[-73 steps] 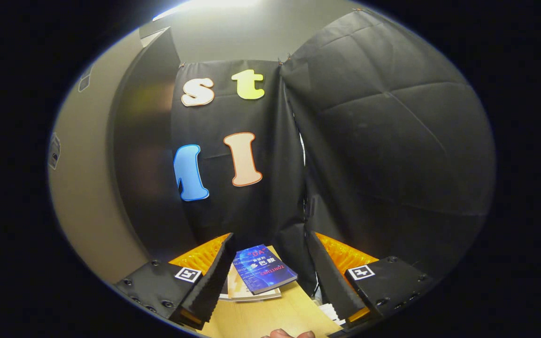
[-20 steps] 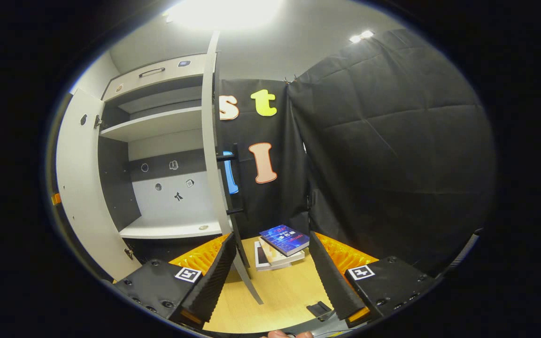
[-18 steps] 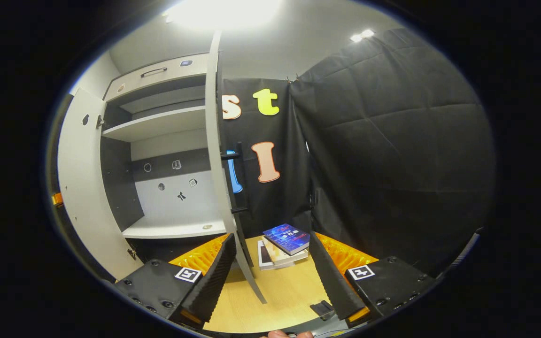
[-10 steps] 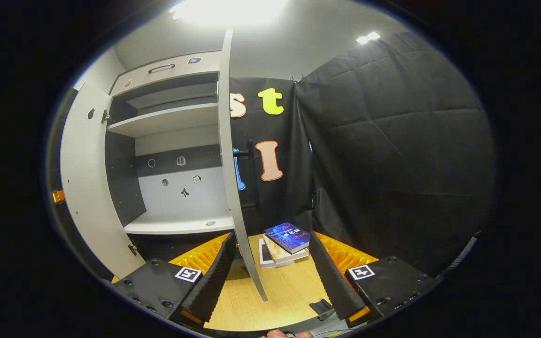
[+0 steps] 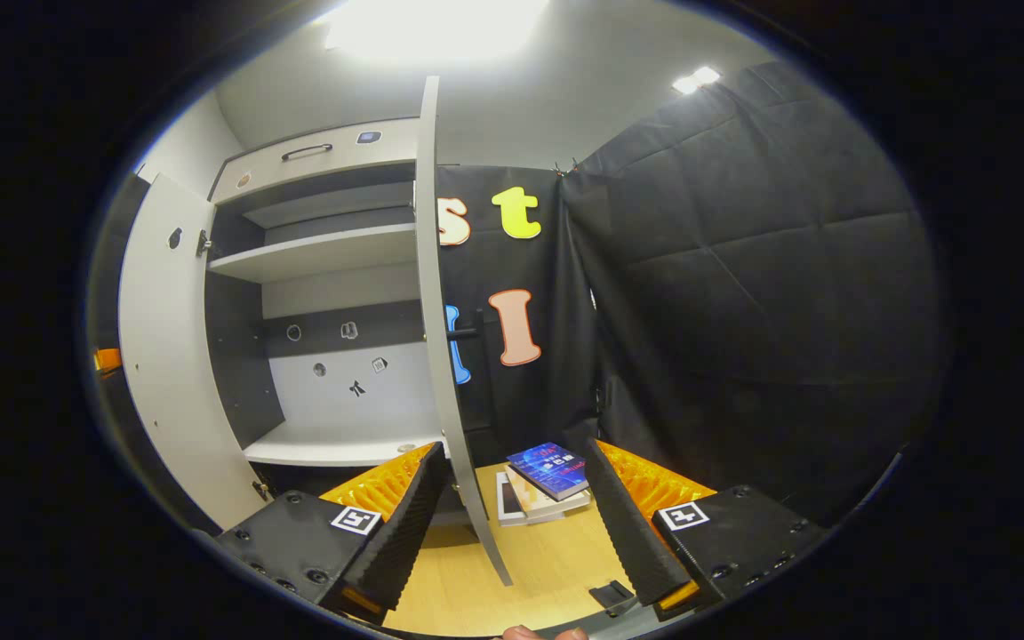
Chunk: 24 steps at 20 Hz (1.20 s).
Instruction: Open the right door of the double-door shoe cabinet with the right hand, and open the left door with the left hand.
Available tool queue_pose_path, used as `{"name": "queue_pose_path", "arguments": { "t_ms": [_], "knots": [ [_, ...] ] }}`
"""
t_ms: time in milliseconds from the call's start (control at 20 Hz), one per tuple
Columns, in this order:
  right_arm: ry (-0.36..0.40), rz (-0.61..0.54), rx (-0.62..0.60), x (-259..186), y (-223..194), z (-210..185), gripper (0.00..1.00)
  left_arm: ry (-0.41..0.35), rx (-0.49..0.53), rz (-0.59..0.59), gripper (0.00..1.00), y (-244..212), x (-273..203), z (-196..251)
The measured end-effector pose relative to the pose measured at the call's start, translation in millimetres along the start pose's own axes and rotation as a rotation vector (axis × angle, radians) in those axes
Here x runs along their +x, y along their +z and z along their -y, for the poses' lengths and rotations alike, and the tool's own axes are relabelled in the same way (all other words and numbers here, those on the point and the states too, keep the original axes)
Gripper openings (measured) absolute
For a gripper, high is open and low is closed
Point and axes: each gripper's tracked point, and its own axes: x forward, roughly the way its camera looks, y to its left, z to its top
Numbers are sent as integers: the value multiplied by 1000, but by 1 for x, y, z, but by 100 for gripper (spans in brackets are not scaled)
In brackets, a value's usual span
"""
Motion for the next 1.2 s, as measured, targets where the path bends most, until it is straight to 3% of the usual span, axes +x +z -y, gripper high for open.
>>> {"name": "queue_pose_path", "arguments": {
  "t_ms": [300, 400, 700, 800, 1000, 1200],
  "knots": [
    [100, 28, 36, 11, 27, -16, 97, 94, 179, 51, 0, 14, -11, -22],
    [128, 26, 37, 15, 28, -21, 97, 98, 205, 54, 5, 13, -9, -21],
    [196, 15, 11, 23, 20, -44, 97, 125, 335, 77, 79, 15, -19, -22],
    [210, 0, 7, 22, 10, -50, 97, 110, 338, 42, 93, 1, -21, -12],
    [201, -7, -15, 17, -3, -62, 98, 106, 359, -37, 91, -17, -32, -6],
    [261, -39, -67, 9, -26, -86, 98, 82, 270, -86, 91, -49, -36, 16]
  ]
}}
